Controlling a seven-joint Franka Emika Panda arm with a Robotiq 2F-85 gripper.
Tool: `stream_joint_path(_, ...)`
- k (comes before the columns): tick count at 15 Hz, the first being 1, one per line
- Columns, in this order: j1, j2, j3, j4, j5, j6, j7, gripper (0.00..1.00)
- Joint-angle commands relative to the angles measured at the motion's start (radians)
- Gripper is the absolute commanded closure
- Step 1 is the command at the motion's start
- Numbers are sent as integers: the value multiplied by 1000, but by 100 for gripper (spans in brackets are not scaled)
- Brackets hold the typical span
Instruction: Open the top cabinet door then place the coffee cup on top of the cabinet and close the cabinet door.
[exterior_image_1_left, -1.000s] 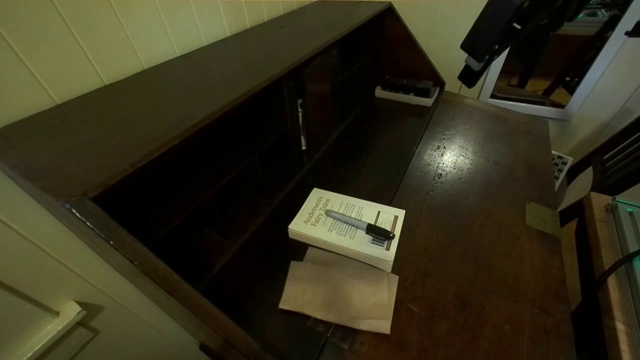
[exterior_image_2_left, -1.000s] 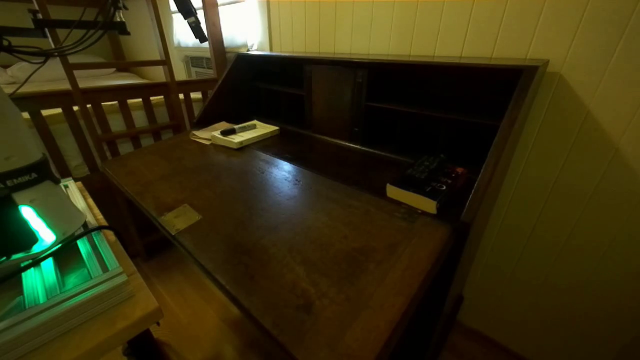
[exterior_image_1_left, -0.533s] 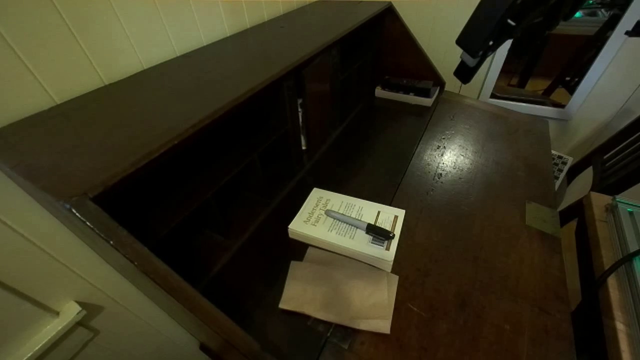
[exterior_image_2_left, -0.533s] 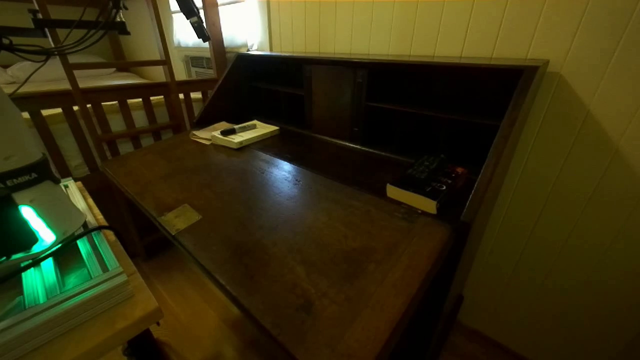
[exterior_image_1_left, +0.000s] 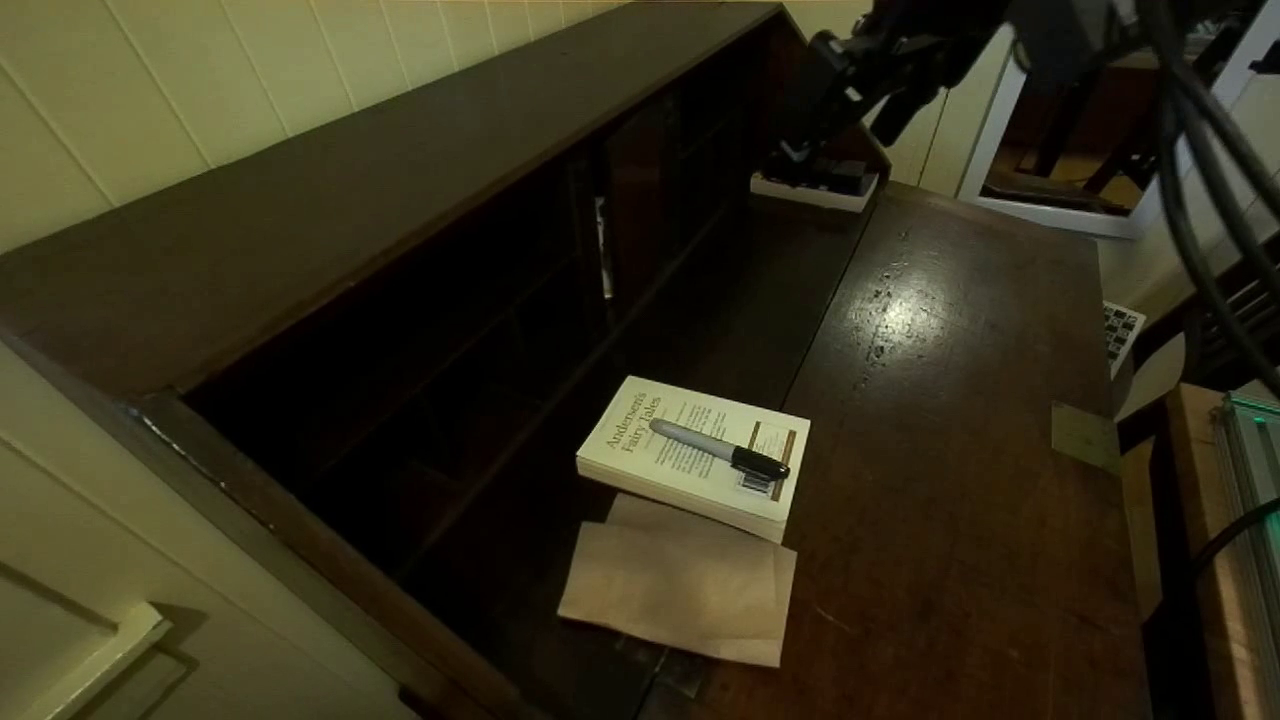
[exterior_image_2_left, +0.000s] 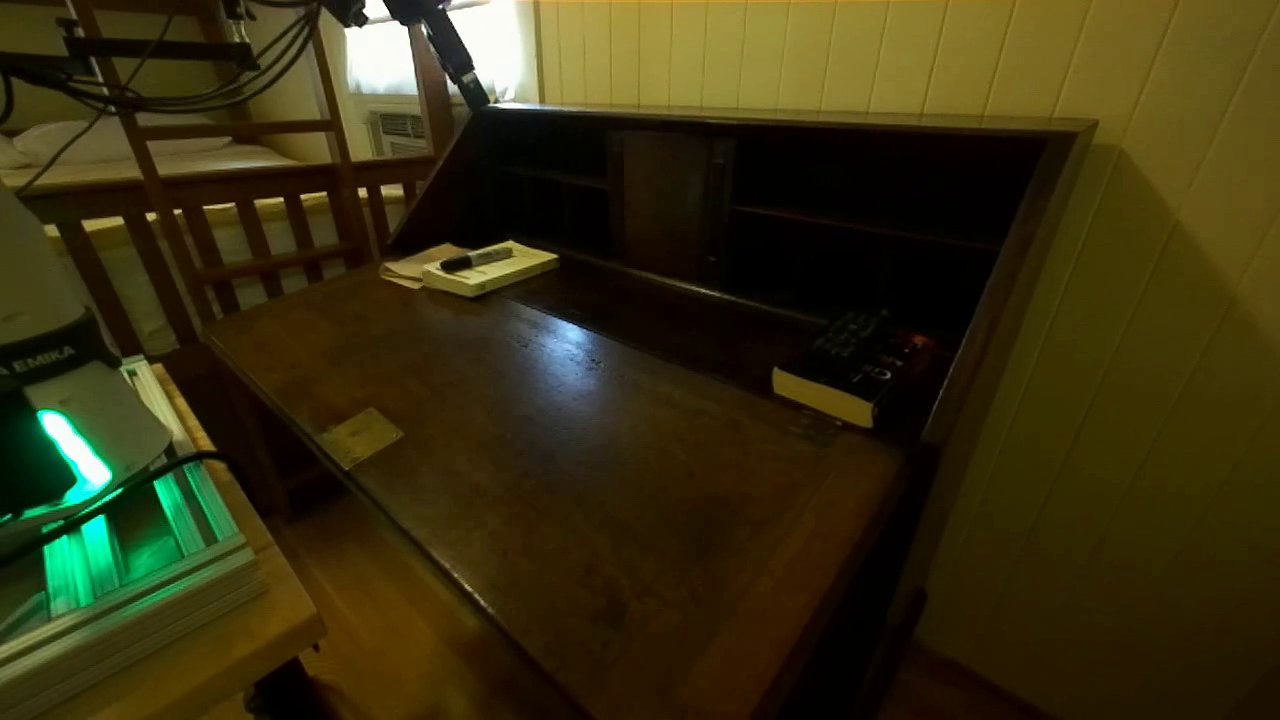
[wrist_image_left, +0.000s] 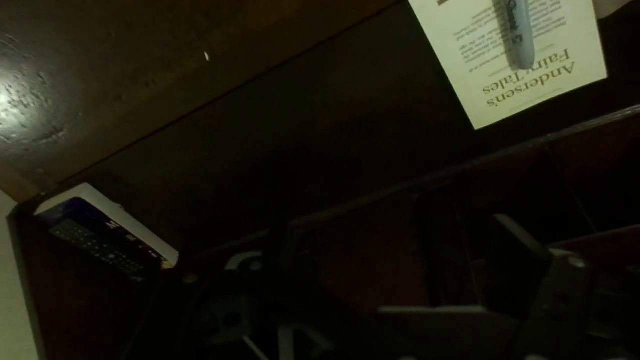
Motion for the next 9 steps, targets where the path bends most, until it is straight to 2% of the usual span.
stream_joint_path(1,-25,190,-5,138,-140,68,74,0)
stream_joint_path(5,11,351,-53,277,-285,53,176,0)
stream_joint_path(9,110,484,-139,394,-406,31,271,0)
